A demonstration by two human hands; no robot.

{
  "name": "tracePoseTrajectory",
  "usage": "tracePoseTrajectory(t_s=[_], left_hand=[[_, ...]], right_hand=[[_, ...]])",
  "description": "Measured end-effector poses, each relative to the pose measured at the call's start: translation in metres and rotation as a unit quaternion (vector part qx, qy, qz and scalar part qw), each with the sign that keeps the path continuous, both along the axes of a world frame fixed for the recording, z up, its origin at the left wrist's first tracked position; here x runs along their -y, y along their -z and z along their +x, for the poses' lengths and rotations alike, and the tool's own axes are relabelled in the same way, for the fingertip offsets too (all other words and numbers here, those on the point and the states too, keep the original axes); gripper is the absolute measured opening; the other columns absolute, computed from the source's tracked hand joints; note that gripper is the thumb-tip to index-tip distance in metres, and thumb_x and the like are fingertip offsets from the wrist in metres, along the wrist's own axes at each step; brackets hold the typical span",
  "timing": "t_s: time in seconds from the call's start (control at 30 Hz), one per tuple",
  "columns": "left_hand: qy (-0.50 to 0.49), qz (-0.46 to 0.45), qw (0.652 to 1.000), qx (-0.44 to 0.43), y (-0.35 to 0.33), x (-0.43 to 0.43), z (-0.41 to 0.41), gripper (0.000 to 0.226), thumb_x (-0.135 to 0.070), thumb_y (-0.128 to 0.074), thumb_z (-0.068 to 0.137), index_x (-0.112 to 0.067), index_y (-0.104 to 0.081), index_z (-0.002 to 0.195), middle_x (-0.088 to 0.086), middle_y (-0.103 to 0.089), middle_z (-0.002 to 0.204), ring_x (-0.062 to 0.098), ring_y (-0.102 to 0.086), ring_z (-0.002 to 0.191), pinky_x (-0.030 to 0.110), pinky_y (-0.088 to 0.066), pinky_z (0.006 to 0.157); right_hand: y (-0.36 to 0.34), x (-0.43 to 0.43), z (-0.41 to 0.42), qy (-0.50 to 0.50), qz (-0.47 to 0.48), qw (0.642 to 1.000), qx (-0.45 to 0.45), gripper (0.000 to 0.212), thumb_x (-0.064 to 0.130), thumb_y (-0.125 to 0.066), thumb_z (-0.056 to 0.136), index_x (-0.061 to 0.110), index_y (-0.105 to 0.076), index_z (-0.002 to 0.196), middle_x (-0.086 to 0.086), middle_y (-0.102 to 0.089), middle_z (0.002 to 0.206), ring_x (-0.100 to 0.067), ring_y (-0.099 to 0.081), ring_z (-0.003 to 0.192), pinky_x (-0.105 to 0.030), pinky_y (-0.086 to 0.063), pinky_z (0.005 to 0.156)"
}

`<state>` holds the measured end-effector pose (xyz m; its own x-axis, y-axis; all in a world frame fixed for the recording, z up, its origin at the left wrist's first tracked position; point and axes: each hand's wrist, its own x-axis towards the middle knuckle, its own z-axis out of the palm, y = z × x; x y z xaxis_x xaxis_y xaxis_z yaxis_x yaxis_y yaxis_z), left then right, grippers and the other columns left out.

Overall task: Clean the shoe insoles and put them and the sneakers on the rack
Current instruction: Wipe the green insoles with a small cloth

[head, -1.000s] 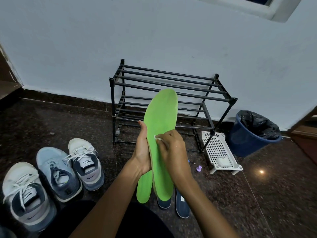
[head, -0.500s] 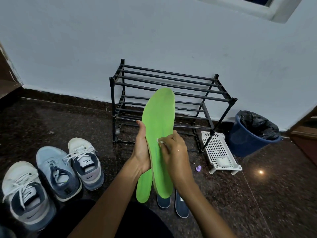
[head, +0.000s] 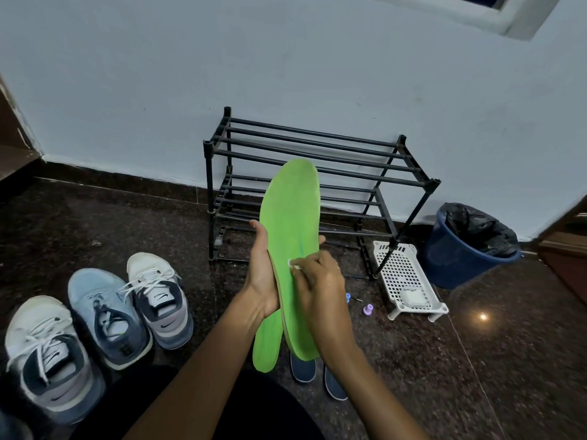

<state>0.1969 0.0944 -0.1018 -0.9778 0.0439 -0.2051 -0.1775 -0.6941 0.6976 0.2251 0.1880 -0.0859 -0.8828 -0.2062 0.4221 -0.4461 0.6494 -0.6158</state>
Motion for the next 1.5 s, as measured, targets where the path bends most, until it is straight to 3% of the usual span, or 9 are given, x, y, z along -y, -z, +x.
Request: tracePoseTrajectory(t_s=[0.17, 0.27, 0.4, 0.63, 0.9, 1.13, 1.3, 1.43, 1.5], left_hand=[[-0.003, 0.000, 1.000, -0.004, 0.001, 0.002, -0.001, 0.096, -0.076, -0.008, 0.083, -0.005, -0.060, 0.121, 0.019, -0.065, 0.116, 0.029, -0.066, 0.094, 0.037, -0.056, 0.078], [0.005, -0.001, 1.000, -0.006, 0.000, -0.001, 0.000, 0.094, -0.076, -0.008, 0.084, -0.005, -0.061, 0.118, 0.022, -0.064, 0.118, 0.031, -0.065, 0.101, 0.036, -0.056, 0.081], [0.011, -0.003, 1.000, -0.006, 0.000, -0.003, 0.002, 0.096, -0.076, -0.009, 0.083, -0.003, -0.060, 0.119, 0.022, -0.063, 0.119, 0.031, -0.063, 0.106, 0.036, -0.054, 0.084], [0.000, 0.007, 1.000, 0.000, 0.002, 0.000, 0.000, 0.098, -0.078, -0.011, 0.081, -0.003, -0.056, 0.126, 0.019, -0.065, 0.116, 0.028, -0.068, 0.091, 0.039, -0.054, 0.079], [-0.008, -0.010, 1.000, 0.000, 0.000, -0.006, 0.003, 0.084, -0.070, -0.012, 0.088, -0.008, -0.066, 0.106, 0.014, -0.071, 0.102, 0.025, -0.070, 0.089, 0.031, -0.058, 0.069], [0.001, -0.005, 1.000, 0.002, 0.000, 0.001, 0.001, 0.097, -0.077, -0.010, 0.082, -0.004, -0.057, 0.125, 0.019, -0.066, 0.115, 0.028, -0.068, 0.091, 0.036, -0.055, 0.074], [-0.005, -0.009, 1.000, 0.002, -0.002, -0.002, 0.002, 0.091, -0.074, -0.011, 0.085, -0.006, -0.061, 0.117, 0.019, -0.066, 0.114, 0.029, -0.066, 0.100, 0.035, -0.055, 0.080], [-0.013, -0.007, 1.000, -0.004, -0.001, -0.004, 0.003, 0.081, -0.069, -0.014, 0.088, -0.008, -0.065, 0.107, 0.012, -0.072, 0.098, 0.023, -0.071, 0.086, 0.029, -0.058, 0.065], [-0.011, -0.007, 1.000, 0.002, -0.001, -0.003, 0.003, 0.086, -0.071, -0.013, 0.086, -0.006, -0.062, 0.113, 0.016, -0.070, 0.106, 0.025, -0.069, 0.092, 0.031, -0.058, 0.069]], right_hand=[[0.002, 0.004, 0.017, -0.039, -0.019, 0.999, -0.013, 0.019, 0.009, -0.054, 0.082, 0.002, -0.069, 0.089, 0.006, -0.048, 0.081, -0.011, -0.049, 0.078, -0.018, -0.038, 0.079], [-0.001, 0.001, 0.005, -0.017, -0.004, 1.000, -0.006, 0.015, 0.004, -0.056, 0.082, 0.001, -0.069, 0.089, -0.004, -0.054, 0.082, -0.021, -0.053, 0.080, -0.016, -0.036, 0.071], [-0.002, 0.000, -0.008, 0.013, -0.009, 1.000, -0.001, 0.012, -0.001, -0.058, 0.084, -0.003, -0.068, 0.091, -0.009, -0.055, 0.084, -0.028, -0.055, 0.083, -0.001, -0.025, 0.081], [0.000, 0.005, 0.017, -0.040, -0.031, 0.999, -0.002, 0.018, 0.007, -0.054, 0.083, 0.001, -0.069, 0.091, 0.003, -0.048, 0.081, -0.020, -0.054, 0.079, -0.016, -0.038, 0.071], [-0.006, -0.003, -0.015, 0.017, -0.014, 1.000, 0.002, 0.013, -0.001, -0.057, 0.086, 0.000, -0.068, 0.093, 0.001, -0.045, 0.082, -0.020, -0.050, 0.079, -0.008, -0.031, 0.069], [-0.001, 0.006, 0.016, -0.042, -0.047, 0.998, -0.007, 0.016, 0.003, -0.057, 0.084, 0.003, -0.070, 0.093, 0.004, -0.048, 0.080, -0.013, -0.052, 0.078, -0.005, -0.035, 0.071], [-0.004, 0.002, -0.003, -0.015, -0.022, 1.000, 0.002, 0.014, 0.001, -0.058, 0.085, 0.002, -0.069, 0.093, 0.000, -0.048, 0.083, -0.020, -0.052, 0.081, -0.005, -0.033, 0.074], [-0.007, 0.002, -0.018, 0.011, -0.016, 1.000, -0.006, 0.015, 0.001, -0.056, 0.087, 0.002, -0.068, 0.096, -0.001, -0.047, 0.084, -0.022, -0.052, 0.082, -0.024, -0.042, 0.073], [-0.006, 0.003, -0.014, 0.008, -0.017, 1.000, -0.006, 0.016, 0.001, -0.055, 0.087, 0.002, -0.068, 0.096, -0.002, -0.048, 0.085, -0.021, -0.053, 0.083, -0.022, -0.041, 0.073]])
